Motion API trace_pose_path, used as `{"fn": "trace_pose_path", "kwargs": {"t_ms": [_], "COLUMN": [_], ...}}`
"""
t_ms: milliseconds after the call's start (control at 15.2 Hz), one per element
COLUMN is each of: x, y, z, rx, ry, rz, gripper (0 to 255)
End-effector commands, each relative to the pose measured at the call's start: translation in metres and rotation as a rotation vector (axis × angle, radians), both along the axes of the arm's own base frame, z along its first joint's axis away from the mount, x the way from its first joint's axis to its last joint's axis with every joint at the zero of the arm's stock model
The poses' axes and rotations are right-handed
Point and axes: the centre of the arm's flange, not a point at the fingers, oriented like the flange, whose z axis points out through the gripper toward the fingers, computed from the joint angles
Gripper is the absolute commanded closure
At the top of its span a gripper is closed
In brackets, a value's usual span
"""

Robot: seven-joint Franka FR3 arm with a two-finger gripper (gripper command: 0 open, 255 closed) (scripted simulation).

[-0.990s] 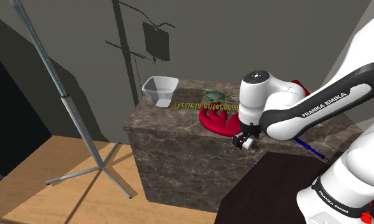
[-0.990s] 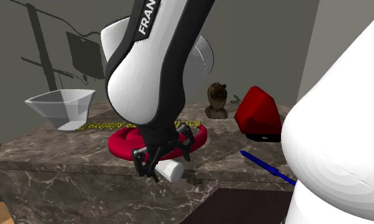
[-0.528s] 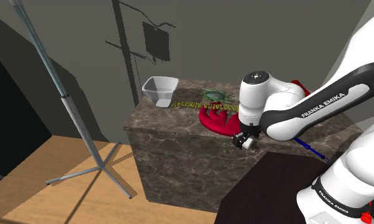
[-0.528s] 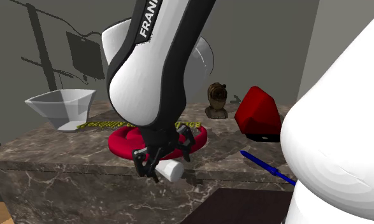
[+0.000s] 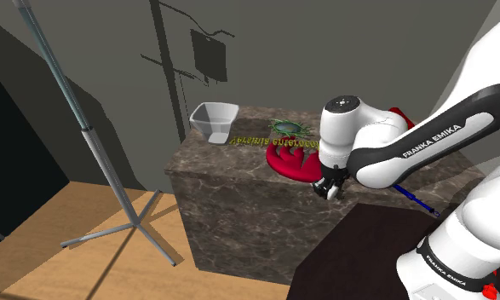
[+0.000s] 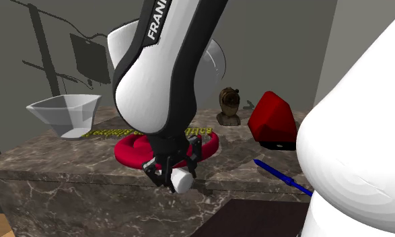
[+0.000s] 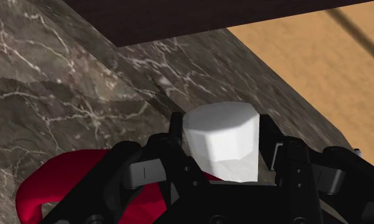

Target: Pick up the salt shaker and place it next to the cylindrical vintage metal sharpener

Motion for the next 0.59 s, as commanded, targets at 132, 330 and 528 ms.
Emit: {"fn": "trace_pose_path", "kwargs": {"t_ms": [132, 330, 528], "x": [0.0, 0.0, 0.0], "y": [0.0, 0.0, 0.0], "z": [0.006, 0.022, 0.037], "rx": [0.0, 0.0, 0.0], "ry": [-0.001, -0.001, -0.001], "rz": [-0.001, -0.001, -0.001], "gripper": [255, 255, 255]}}
